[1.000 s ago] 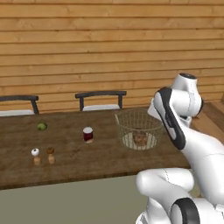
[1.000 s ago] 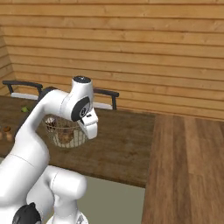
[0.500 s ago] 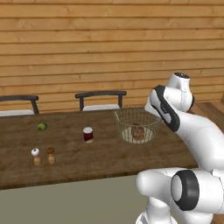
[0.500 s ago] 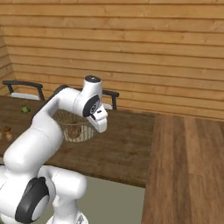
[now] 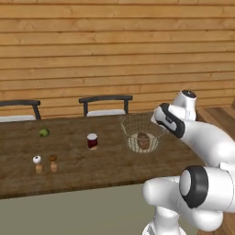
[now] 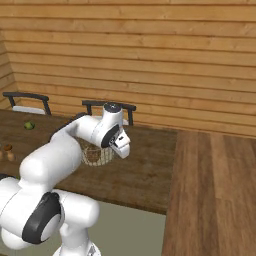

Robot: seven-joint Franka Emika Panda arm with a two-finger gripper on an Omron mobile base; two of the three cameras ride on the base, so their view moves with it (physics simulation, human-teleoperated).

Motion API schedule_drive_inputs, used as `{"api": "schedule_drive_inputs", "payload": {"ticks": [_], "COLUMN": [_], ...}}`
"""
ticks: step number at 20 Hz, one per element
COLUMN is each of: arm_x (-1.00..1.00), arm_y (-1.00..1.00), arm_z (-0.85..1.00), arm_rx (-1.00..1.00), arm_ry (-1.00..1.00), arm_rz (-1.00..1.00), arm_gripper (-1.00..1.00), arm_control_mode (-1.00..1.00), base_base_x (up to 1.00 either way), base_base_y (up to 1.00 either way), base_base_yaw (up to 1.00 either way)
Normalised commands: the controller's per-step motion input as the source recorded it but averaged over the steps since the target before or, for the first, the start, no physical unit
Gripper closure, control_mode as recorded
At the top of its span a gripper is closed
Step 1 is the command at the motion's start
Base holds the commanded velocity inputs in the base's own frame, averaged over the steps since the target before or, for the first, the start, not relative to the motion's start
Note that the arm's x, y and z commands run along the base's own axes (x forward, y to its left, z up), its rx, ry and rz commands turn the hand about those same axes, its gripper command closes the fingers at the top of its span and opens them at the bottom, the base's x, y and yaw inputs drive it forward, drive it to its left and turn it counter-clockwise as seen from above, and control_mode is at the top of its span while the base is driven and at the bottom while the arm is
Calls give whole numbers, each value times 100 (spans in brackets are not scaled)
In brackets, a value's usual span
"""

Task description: Open the cabinet, pick up the bread from the cabinet and place it in the basket. Then move the basket to the dining counter.

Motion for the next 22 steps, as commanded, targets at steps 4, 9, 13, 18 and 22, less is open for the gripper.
{"api": "schedule_drive_inputs", "payload": {"ticks": [4, 9, 13, 18, 22], "arm_x": [6, 24, 10, 1, 0], "arm_y": [0, 0, -5, -4, 0], "arm_z": [-52, -30, -20, -7, -1], "arm_rx": [-4, -3, -1, 0, 0], "arm_ry": [-3, 3, 5, 3, 0], "arm_rz": [0, 0, 0, 0, 0], "arm_gripper": [100, 100, 100, 100, 100], "arm_control_mode": [-100, -100, -100, -100, -100], "base_base_x": [0, 0, 0, 0, 0], "base_base_y": [0, 0, 0, 0, 0], "base_base_yaw": [0, 0, 0, 0, 0]}}
